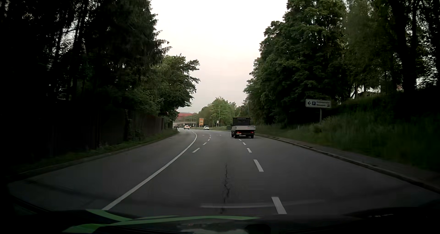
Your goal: Follow the waypoints while adhering to traffic rules and regulations
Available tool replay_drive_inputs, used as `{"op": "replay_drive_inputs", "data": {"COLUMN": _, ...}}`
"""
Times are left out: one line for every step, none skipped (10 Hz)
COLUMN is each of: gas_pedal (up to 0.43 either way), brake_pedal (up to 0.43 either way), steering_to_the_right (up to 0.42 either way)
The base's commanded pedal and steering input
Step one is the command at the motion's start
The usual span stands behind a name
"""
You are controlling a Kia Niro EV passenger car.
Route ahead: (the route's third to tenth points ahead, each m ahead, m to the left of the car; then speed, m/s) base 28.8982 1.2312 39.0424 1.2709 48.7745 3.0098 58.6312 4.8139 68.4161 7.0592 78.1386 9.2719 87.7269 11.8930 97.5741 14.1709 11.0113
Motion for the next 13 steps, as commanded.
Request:
{"op": "replay_drive_inputs", "data": {"gas_pedal": 0.079, "brake_pedal": 0.000, "steering_to_the_right": -0.011}}
{"op": "replay_drive_inputs", "data": {"gas_pedal": 0.079, "brake_pedal": 0.000, "steering_to_the_right": -0.011}}
{"op": "replay_drive_inputs", "data": {"gas_pedal": 0.079, "brake_pedal": 0.000, "steering_to_the_right": -0.010}}
{"op": "replay_drive_inputs", "data": {"gas_pedal": 0.079, "brake_pedal": 0.000, "steering_to_the_right": -0.010}}
{"op": "replay_drive_inputs", "data": {"gas_pedal": 0.079, "brake_pedal": 0.000, "steering_to_the_right": -0.010}}
{"op": "replay_drive_inputs", "data": {"gas_pedal": 0.079, "brake_pedal": 0.000, "steering_to_the_right": -0.010}}
{"op": "replay_drive_inputs", "data": {"gas_pedal": 0.079, "brake_pedal": 0.000, "steering_to_the_right": -0.010}}
{"op": "replay_drive_inputs", "data": {"gas_pedal": 0.079, "brake_pedal": 0.000, "steering_to_the_right": -0.010}}
{"op": "replay_drive_inputs", "data": {"gas_pedal": 0.079, "brake_pedal": 0.000, "steering_to_the_right": -0.009}}
{"op": "replay_drive_inputs", "data": {"gas_pedal": 0.079, "brake_pedal": 0.000, "steering_to_the_right": -0.010}}
{"op": "replay_drive_inputs", "data": {"gas_pedal": 0.079, "brake_pedal": 0.000, "steering_to_the_right": -0.009}}
{"op": "replay_drive_inputs", "data": {"gas_pedal": 0.079, "brake_pedal": 0.000, "steering_to_the_right": -0.009}}
{"op": "replay_drive_inputs", "data": {"gas_pedal": 0.079, "brake_pedal": 0.000, "steering_to_the_right": -0.010}}
